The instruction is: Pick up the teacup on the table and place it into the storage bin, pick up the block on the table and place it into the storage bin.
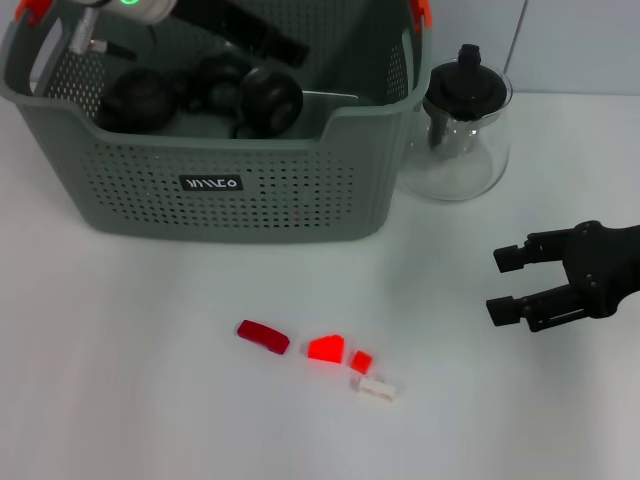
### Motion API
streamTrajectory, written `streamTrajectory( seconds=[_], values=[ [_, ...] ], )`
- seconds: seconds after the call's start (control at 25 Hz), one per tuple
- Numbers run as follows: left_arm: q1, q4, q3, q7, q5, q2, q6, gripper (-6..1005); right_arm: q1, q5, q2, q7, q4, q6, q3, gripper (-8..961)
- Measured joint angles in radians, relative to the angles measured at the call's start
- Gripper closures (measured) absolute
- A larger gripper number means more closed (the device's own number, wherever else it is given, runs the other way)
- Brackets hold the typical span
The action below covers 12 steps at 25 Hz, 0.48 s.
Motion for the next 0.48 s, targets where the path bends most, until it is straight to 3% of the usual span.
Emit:
streamTrajectory(
  seconds=[0.12, 0.28, 0.44, 0.48],
  values=[
    [0.02, 0.069, -0.016, -0.011, -0.013, 0.0, 0.04, 332, 0.0, 0.0, 0.0, -0.006, 0.0, 0.0, 0.002, 31],
    [0.099, 0.254, -0.11, 0.005, -0.166, -0.007, 0.175, 282, 0.001, 0.0, -0.001, -0.012, 0.0, 0.002, 0.012, 29],
    [0.222, 0.369, -0.187, 0.117, -0.497, -0.007, 0.387, 284, -0.002, 0.001, 0.0, -0.013, 0.0, 0.012, 0.017, 29],
    [0.281, 0.376, -0.198, 0.195, -0.628, -0.006, 0.502, 284, -0.003, 0.001, 0.0, -0.013, 0.0, 0.016, 0.018, 29]
  ],
)
